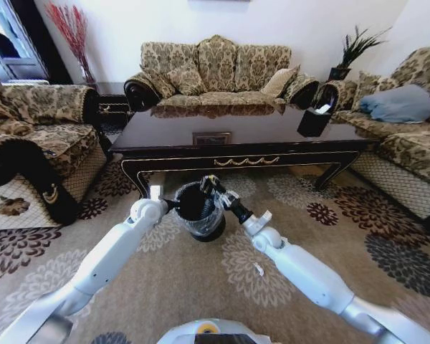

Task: Move to the front of the table and pick up the trash from the floor, then place it into the trash bin.

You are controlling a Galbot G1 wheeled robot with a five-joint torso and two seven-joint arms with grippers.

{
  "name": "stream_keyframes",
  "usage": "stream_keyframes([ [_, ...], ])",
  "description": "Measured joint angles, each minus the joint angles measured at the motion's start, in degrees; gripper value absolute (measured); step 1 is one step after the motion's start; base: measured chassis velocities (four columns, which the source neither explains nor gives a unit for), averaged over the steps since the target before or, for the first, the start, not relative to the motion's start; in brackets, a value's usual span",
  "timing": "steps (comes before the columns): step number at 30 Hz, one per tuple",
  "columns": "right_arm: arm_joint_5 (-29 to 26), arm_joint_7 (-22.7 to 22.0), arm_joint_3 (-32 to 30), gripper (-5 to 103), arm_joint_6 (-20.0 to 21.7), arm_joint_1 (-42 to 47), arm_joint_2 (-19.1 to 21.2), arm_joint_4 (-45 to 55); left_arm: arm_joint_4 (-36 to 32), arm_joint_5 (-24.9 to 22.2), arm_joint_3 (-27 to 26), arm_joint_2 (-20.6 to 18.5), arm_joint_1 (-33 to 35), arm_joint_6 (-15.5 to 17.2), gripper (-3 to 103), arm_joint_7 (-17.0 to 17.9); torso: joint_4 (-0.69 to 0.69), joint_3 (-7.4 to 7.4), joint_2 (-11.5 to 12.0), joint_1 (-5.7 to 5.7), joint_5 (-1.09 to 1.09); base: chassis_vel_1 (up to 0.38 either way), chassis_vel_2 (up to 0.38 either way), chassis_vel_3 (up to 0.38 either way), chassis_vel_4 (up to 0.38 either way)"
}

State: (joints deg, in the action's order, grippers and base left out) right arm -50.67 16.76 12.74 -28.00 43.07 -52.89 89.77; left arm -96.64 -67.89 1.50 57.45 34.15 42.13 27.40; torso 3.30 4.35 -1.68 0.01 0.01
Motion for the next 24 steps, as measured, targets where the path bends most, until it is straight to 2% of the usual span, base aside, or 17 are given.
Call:
stream_keyframes([
  [9,2.27,-0.23,0.21,18,0.04,2.02,-0.27,-0.06,-0.82,0.06,-0.14,-0.5,0.63,0.01,2,0.11,0.0,0.0,0.0,0.0,-0.01,0.0,0.0,0.0,0.0],
  [10,2.36,-0.29,0.21,15,0.05,2.11,-0.35,-0.13,-0.99,0.06,-0.29,-0.71,0.86,0.01,2,0.13,0.0,0.0,0.0,0.0,-0.01,0.0,0.0,0.0,0.0],
  [12,2.43,-0.33,0.21,18,0.09,2.22,-0.44,-0.22,-1.25,0.1,-0.62,-1.05,1.4,0.01,2,0.16,-0.02,0.0,0.0,0.0,-0.01,0.0,0.0,0.0,0.0],
  [14,2.45,-0.34,0.18,28,0.11,2.36,-0.54,-0.23,-1.65,0.21,-0.97,-1.41,2.03,0.01,2,0.22,-0.02,0.0,0.0,0.0,-0.01,0.0,0.0,0.0,0.0],
  [15,2.45,-0.34,0.18,28,0.11,2.36,-0.54,-0.23,-1.65,0.21,-0.97,-1.41,2.03,0.01,2,0.22,-0.02,0.0,0.0,0.0,-0.01,0.0,0.0,0.0,0.0],
  [17,2.45,-0.34,0.06,39,0.12,2.67,-0.57,-0.22,-2.3,0.32,-1.23,-1.94,2.79,0.01,2,0.24,-0.01,0.0,0.0,0.0,-0.01,0.0,0.0,0.0,0.0],
  [18,2.47,-0.34,-0.03,39,0.12,2.84,-0.56,-0.17,-2.51,0.35,-1.31,-2.11,2.99,0.01,2,0.25,-0.01,0.0,0.0,0.0,-0.01,0.0,0.0,0.0,0.0],
  [20,2.51,-0.34,-0.14,50,0.12,3.1,-0.52,-0.06,-2.74,0.39,-1.46,-2.35,3.19,0.01,2,0.27,-0.01,0.0,0.0,0.0,-0.01,0.0,0.0,0.0,0.0],
  [21,2.51,-0.34,-0.14,50,0.12,3.1,-0.52,-0.06,-2.74,0.39,-1.46,-2.35,3.19,0.01,2,0.27,-0.01,0.0,0.0,0.0,-0.01,0.0,0.0,0.0,0.0],
  [23,2.57,-0.33,-0.55,61,0.12,3.62,-0.41,0.16,-2.93,0.41,-1.81,-2.63,3.38,0.02,2,0.27,-0.01,0.0,0.0,0.0,-0.01,0.0,0.0,0.0,0.0],
  [24,2.57,-0.33,-0.55,61,0.12,3.62,-0.41,0.16,-2.93,0.41,-1.81,-2.63,3.38,0.02,2,0.27,-0.01,0.0,0.0,0.0,-0.01,0.0,0.0,0.0,0.0],
])
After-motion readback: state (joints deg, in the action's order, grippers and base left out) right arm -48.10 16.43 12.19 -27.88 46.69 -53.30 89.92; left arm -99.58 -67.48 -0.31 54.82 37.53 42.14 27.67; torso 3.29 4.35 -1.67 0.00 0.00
